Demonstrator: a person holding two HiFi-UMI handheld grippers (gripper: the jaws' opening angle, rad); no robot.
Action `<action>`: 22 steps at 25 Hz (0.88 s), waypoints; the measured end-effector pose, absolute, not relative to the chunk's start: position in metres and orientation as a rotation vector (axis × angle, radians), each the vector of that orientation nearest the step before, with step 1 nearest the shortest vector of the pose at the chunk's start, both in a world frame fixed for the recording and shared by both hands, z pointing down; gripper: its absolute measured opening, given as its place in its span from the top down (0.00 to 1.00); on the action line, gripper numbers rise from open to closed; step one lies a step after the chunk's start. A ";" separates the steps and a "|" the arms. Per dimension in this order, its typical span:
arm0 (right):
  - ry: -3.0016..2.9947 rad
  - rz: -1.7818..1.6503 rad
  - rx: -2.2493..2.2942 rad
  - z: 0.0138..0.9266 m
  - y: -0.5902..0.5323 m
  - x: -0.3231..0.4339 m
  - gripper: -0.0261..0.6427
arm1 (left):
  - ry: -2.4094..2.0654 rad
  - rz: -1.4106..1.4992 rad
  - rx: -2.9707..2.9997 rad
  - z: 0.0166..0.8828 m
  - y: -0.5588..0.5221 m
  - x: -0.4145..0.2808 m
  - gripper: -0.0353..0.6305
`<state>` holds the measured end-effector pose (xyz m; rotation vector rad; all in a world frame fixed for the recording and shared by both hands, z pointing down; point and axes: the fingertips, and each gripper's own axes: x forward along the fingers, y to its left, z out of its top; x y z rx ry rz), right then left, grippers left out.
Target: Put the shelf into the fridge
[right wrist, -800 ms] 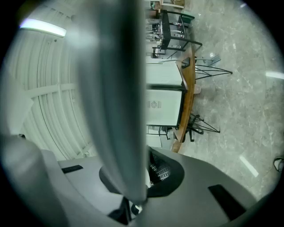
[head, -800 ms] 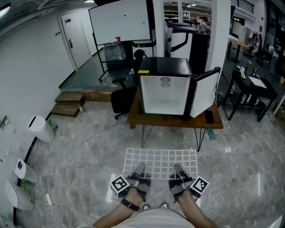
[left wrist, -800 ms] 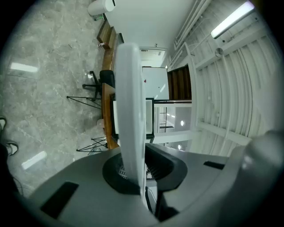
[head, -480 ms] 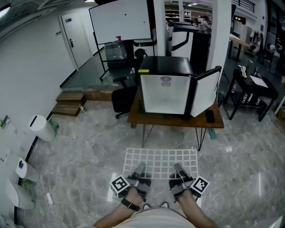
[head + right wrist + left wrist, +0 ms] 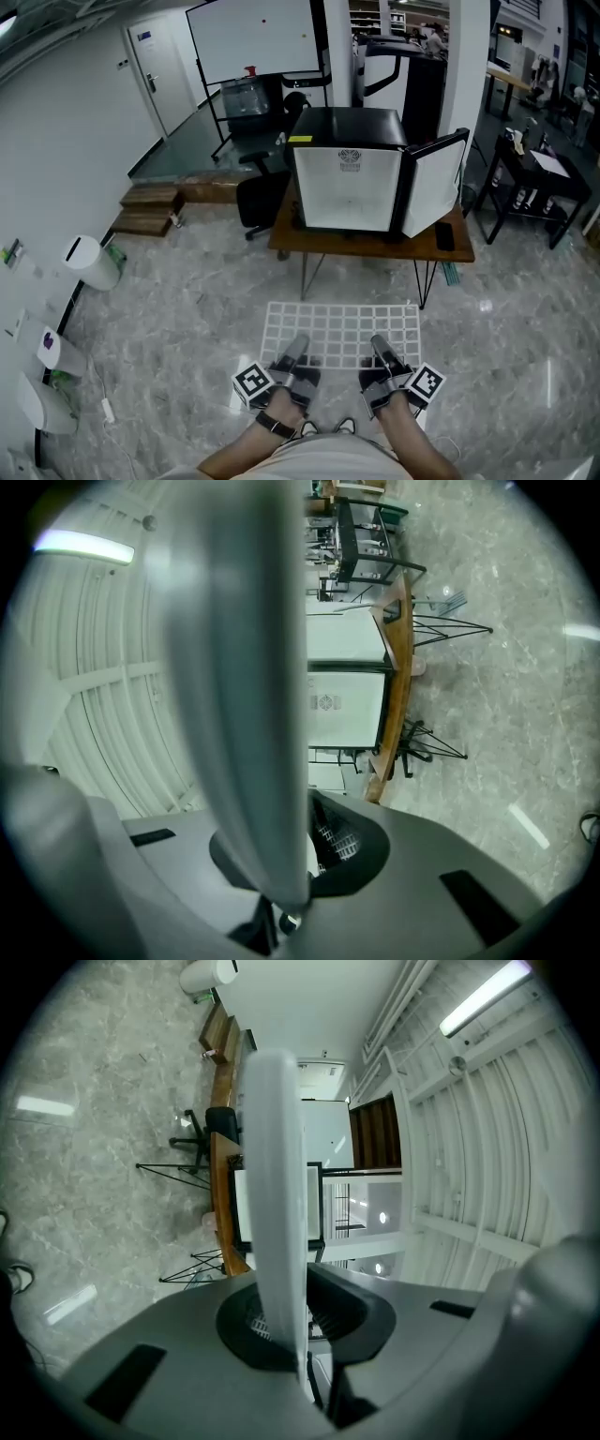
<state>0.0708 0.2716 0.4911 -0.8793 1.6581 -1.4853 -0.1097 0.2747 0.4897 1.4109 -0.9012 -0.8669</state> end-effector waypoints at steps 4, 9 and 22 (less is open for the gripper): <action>1.650 -1.505 -0.881 0.492 0.266 0.078 0.89 | -0.907 -0.870 1.404 0.490 0.269 -0.102 0.91; 1.657 -1.519 -0.871 0.490 0.253 0.090 0.89 | -0.915 -0.881 1.390 0.487 0.260 -0.088 0.91; 1.653 -1.515 -0.840 0.487 0.220 0.102 0.89 | -0.921 -0.894 1.428 0.482 0.226 -0.077 0.91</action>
